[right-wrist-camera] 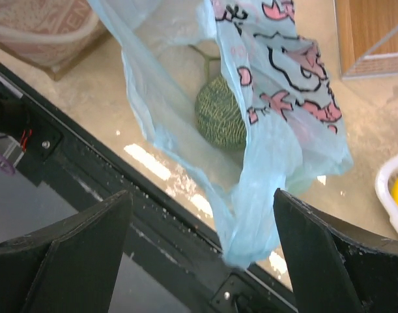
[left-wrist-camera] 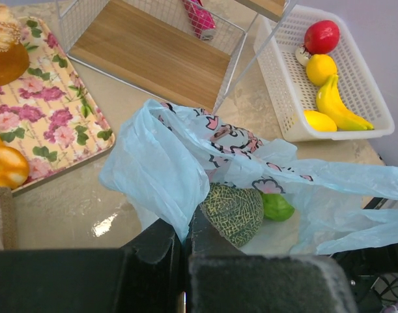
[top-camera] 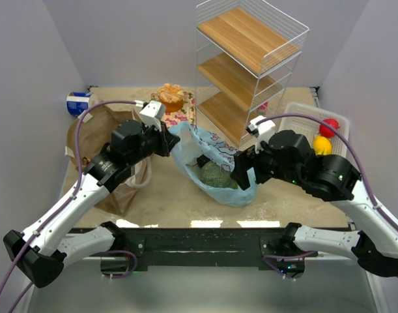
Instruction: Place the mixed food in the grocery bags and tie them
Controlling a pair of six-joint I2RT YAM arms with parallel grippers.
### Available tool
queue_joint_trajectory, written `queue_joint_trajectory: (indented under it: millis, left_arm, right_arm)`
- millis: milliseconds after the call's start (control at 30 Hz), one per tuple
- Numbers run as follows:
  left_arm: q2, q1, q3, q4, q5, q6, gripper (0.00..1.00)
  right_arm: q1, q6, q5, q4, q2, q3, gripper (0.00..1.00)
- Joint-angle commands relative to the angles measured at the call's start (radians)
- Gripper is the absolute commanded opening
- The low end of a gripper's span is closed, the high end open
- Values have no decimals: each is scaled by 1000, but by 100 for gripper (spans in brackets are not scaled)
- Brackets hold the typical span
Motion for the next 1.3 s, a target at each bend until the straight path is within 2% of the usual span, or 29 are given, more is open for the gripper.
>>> queue_joint_trajectory:
  millis: [0, 167, 333, 533, 600, 633, 700, 733, 767, 833, 867, 967, 1133, 1267]
  left_arm:
    - [10, 7, 65, -10, -31, 39, 0]
    - [18, 6, 79, -35, -37, 48, 0]
    - [16, 6, 79, -36, -35, 45, 0]
    - [10, 6, 79, -32, -37, 42, 0]
    - [12, 6, 79, -33, -40, 45, 0]
    - [10, 6, 79, -33, -40, 43, 0]
    - [12, 6, 78, -35, -38, 47, 0]
    - [12, 6, 79, -35, -40, 50, 0]
    - [12, 6, 82, -36, -47, 54, 0]
    - [16, 6, 147, -93, -90, 92, 0]
    - [13, 6, 174, -119, -165, 114, 0]
    - [-11, 7, 285, -182, -257, 220, 0]
    - [-27, 6, 371, -223, -173, 304, 0]
    - [-31, 7, 342, -239, -74, 306, 0]
  right_arm:
    - [1, 51, -25, -194, -28, 77, 92]
    - [1, 78, -13, -247, -59, 25, 92]
    - [1, 88, -2, -194, -91, -52, 91]
    - [1, 106, 116, -96, -96, -112, 83]
    - [1, 102, 134, -62, -105, -142, 78]
    - [1, 88, 135, -24, -108, -153, 74]
    - [1, 77, 136, 10, -114, -173, 57]
    - [1, 69, 144, 21, -110, -172, 32]
    - [1, 63, 157, 16, -94, -140, 18]
    - [1, 48, 249, -58, -61, -1, 0]
    - [1, 40, 288, -91, -18, 60, 0]
    - [1, -33, 427, -146, 22, 270, 0]
    - [1, -190, 497, -28, 65, 373, 0]
    - [1, -219, 544, 52, 99, 336, 0]
